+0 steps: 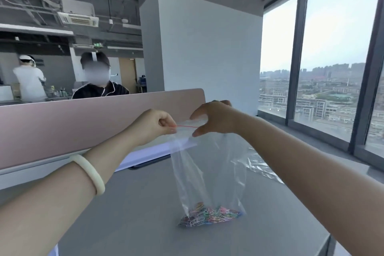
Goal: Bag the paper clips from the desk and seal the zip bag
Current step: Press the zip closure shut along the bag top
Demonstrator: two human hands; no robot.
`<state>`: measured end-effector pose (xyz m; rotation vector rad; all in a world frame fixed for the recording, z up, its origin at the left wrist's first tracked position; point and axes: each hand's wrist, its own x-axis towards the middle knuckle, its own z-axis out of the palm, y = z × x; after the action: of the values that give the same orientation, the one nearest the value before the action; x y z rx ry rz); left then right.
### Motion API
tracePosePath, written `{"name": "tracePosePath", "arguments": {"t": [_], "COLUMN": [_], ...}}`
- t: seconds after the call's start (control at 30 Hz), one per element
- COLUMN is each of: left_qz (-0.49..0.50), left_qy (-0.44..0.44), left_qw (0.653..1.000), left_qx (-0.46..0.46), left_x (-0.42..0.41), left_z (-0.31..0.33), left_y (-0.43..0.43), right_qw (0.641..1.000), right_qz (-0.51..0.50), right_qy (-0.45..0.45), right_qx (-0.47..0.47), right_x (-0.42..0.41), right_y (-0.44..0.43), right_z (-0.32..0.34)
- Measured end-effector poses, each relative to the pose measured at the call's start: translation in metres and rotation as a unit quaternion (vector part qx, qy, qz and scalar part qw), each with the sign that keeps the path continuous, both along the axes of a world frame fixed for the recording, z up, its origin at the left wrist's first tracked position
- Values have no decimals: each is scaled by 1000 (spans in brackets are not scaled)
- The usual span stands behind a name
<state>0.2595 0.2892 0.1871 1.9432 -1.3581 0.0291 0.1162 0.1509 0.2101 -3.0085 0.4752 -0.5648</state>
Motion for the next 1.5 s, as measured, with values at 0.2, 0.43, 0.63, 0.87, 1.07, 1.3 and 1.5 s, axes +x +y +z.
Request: {"name": "tracePosePath", "arguments": {"t": [0.2,0.43,0.63,0.87,1.07,1.3,1.5], "left_qz": [-5,6,17,18,36,25,17], "left_qy": [14,22,-19,-68,-93,-104,-109], "left_qw": [1000,1000,1000,997,995,994,994], "left_qx": [11,-12,-3,13,14,23,17], "left_x": [2,0,-6,-12,-13,-19,-24], "left_z": [1,0,-1,1,5,7,5], "left_y": [7,3,2,-1,-5,-13,-24], "right_qw": [999,990,996,995,996,995,995], "right_qz": [33,78,49,39,21,5,4], "right_qy": [-20,-33,-42,-62,-42,-60,-55], "right_qx": [31,113,68,72,71,80,81], "right_x": [25,25,22,18,9,6,4], "right_y": [11,12,17,18,3,-8,-11], "right_z": [0,-1,-5,-7,-4,-7,-7]}}
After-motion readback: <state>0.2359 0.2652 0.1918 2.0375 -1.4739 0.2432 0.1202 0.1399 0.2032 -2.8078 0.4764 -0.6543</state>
